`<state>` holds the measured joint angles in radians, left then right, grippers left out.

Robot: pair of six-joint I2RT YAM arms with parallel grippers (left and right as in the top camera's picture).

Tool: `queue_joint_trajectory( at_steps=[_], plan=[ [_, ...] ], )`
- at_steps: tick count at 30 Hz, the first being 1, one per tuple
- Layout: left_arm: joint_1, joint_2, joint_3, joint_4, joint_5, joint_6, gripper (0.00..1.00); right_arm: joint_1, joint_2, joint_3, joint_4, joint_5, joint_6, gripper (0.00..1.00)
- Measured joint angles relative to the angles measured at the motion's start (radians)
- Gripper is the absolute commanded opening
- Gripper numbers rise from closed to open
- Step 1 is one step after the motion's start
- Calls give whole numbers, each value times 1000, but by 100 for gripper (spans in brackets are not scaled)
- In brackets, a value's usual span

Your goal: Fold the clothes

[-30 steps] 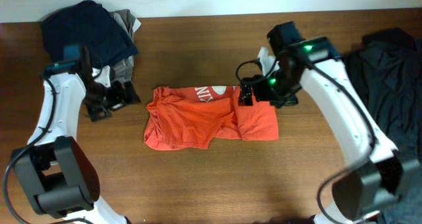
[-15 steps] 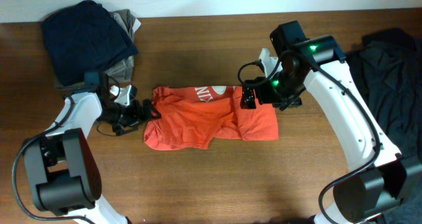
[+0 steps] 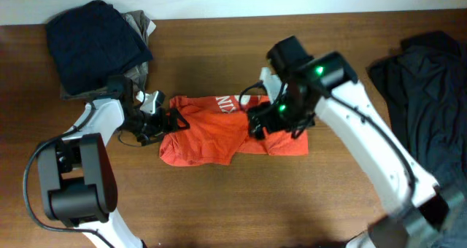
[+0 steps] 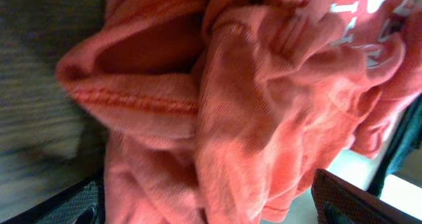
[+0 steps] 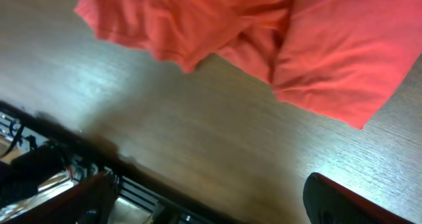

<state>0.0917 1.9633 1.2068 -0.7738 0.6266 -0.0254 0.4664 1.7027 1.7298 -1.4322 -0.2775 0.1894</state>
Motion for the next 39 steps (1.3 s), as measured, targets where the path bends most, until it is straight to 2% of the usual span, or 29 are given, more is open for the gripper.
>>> queue_joint_trajectory(
  at_steps=[1,5,12,16,17,31,39],
  plan=[
    [0,6,4,1,7,3,90,26,-29,0,1,21,17,96],
    [0,24,9,2,27,16,66,93,-173,-1,7,98,66,100],
    [-21,51,6,4,34,31,43,101,-396,1,6,151,95,99],
    [-67,61,0,16,24,30,14,101,-448,1,5,161,99,99],
    [-78,64,-2,19,22,30,2,101,-454,1,3,162,98,99],
    [-121,72,-1,19,5,21,1,101,-458,1,-24,200,99,99],
    [-3,78,78,-171,-154,2,1,101,-458,1,-55,255,99,99]
  ],
)
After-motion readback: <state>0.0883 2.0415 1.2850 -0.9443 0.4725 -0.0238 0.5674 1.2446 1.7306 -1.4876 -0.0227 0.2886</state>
